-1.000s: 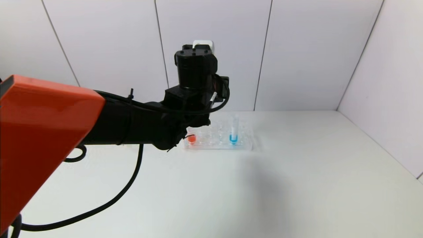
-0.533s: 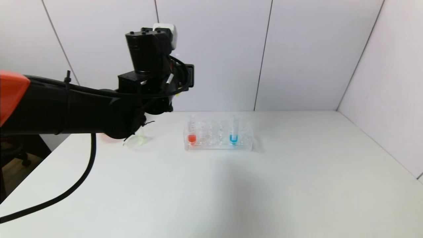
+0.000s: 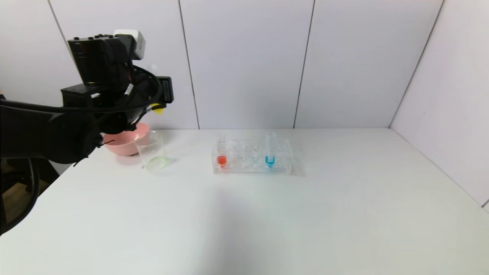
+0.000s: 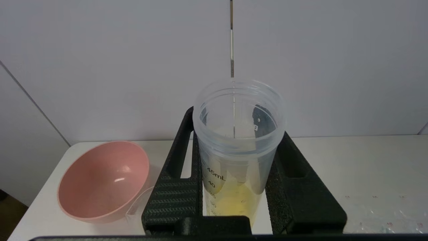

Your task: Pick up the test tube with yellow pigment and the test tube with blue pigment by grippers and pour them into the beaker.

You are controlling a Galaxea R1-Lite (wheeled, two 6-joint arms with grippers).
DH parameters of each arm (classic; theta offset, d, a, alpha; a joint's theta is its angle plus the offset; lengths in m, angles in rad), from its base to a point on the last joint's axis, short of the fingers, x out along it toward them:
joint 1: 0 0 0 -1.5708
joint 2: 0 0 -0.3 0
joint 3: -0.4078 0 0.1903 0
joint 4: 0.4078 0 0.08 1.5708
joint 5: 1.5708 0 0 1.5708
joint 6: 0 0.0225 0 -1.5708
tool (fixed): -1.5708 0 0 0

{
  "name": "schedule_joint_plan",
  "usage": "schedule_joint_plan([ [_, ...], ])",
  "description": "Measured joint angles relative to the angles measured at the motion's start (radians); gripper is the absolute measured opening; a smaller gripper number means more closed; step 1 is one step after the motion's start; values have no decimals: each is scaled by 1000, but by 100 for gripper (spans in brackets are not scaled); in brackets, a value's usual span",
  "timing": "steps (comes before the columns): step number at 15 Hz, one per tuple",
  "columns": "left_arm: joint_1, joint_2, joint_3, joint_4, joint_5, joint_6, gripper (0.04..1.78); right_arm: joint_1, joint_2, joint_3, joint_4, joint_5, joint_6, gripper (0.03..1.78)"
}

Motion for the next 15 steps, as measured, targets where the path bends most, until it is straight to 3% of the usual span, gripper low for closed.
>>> schedule_joint_plan([
  [15,400,-106,190,0,-370,-46,53,0,0,0,0,0,0,177],
])
